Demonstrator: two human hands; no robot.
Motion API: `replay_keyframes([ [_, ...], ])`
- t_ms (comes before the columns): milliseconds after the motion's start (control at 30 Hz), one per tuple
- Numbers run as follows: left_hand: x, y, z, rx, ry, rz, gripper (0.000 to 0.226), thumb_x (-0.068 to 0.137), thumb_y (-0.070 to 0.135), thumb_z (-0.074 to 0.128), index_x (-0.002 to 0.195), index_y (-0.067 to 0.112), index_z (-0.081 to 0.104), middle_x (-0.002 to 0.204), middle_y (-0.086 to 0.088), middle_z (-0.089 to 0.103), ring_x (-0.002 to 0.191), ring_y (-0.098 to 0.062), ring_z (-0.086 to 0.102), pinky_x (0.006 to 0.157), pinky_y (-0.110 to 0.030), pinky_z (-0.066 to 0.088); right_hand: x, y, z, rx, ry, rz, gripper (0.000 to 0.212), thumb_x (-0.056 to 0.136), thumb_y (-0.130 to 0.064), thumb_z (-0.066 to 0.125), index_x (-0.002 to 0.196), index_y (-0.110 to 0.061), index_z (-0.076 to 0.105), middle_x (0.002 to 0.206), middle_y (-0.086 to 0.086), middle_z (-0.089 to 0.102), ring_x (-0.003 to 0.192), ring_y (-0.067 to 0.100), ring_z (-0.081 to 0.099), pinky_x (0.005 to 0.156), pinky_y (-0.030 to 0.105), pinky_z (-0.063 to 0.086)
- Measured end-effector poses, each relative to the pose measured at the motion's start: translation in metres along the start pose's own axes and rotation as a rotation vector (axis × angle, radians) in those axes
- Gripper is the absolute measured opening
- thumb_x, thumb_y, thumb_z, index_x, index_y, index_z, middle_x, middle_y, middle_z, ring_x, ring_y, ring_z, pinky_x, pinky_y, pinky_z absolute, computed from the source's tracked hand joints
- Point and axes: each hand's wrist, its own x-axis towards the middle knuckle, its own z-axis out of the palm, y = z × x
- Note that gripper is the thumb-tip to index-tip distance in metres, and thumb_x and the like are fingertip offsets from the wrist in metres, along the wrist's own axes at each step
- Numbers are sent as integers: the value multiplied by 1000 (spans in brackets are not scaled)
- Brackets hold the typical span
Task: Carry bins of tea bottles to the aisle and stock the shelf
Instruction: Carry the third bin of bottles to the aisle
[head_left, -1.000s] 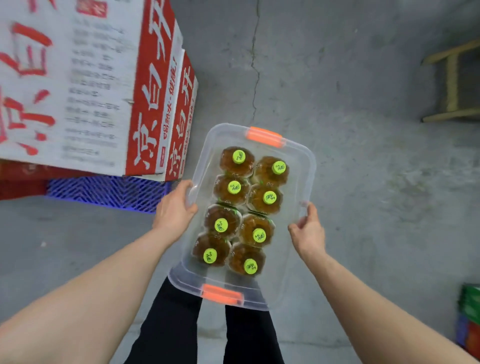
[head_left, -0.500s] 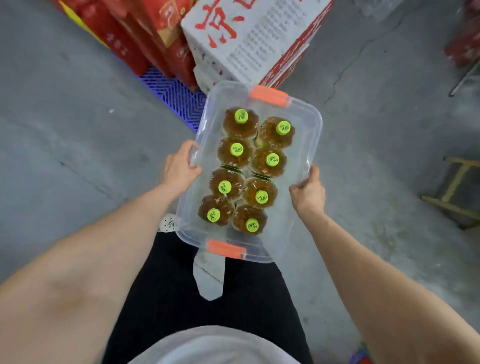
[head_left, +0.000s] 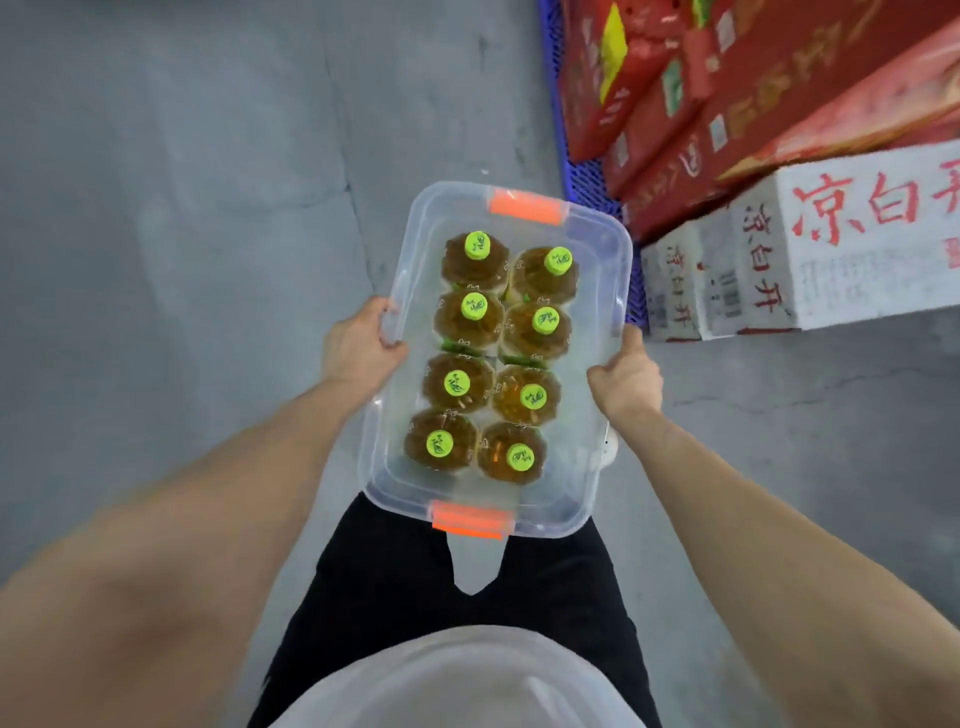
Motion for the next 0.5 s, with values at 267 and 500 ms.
replay_keyframes([
  [267, -1, -124, -137, -197, 224, -283, 40, 81, 18, 67, 120, 16, 56, 75, -5, 62, 80, -32, 60, 68, -31, 42, -40, -214, 41, -279, -72, -381, 53, 88, -9, 56, 137, -15, 39, 98, 20, 62, 100, 43, 61, 83, 41, 48],
  [500, 23, -208, -231, -335, 414, -503, 38, 82, 17, 68, 119, 17, 60, 91, -11, 68, 89, -31, 59, 74, -27, 38, -41, -402, 104, -439, -136, -614, 50, 86, -9, 52, 134, -17, 39, 104, 19, 59, 106, 42, 57, 85, 40, 48],
])
